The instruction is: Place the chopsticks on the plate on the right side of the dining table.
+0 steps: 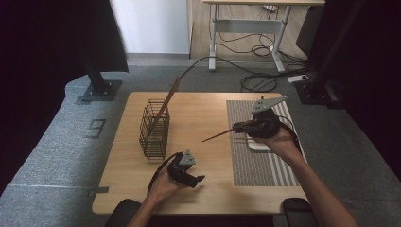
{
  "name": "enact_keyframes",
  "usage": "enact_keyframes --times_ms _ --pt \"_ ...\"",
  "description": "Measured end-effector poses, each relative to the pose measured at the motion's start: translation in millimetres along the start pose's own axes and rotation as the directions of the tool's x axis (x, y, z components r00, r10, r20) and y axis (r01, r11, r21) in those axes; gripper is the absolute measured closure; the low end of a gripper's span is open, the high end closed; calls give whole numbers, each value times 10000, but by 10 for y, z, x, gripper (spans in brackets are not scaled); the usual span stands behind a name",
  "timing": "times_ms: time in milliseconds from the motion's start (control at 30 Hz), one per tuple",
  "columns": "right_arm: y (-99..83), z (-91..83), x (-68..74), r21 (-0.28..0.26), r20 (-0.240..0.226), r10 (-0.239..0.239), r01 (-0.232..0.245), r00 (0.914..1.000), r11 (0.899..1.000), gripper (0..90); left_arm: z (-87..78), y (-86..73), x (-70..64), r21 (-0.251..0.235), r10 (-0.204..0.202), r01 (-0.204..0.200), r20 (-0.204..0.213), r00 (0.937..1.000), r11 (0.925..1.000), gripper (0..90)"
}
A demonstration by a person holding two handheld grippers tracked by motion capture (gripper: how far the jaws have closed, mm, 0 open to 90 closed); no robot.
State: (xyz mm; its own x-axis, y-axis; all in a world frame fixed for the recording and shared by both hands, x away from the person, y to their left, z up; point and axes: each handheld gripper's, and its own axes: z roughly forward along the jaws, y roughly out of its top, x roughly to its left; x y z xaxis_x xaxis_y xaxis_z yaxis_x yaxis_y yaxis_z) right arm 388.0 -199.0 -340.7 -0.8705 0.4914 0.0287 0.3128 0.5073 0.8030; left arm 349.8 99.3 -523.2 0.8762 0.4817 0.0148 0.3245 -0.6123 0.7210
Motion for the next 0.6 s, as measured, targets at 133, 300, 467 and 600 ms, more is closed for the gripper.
enact_keyframes --times_ms 133,300,467,600 --pt "-101 3 39 98 -193 37 -36 9998 9999 827 -50 13 16 -212 143 -143 -2 9999 9997 183" --pt "-234 49 119 218 -529 26 -14 9986 9998 827 -99 32 17 -462 343 -338 112 9993 9984 214" --pt "-323 124 207 337 -886 28 2 9961 9994 827 -124 52 10 -774 371 -342 367 9986 9964 243" --pt "-360 202 285 409 -1209 -17 67 9927 9991 827 -133 67 -5 -1008 495 -436 564 9972 9940 286"
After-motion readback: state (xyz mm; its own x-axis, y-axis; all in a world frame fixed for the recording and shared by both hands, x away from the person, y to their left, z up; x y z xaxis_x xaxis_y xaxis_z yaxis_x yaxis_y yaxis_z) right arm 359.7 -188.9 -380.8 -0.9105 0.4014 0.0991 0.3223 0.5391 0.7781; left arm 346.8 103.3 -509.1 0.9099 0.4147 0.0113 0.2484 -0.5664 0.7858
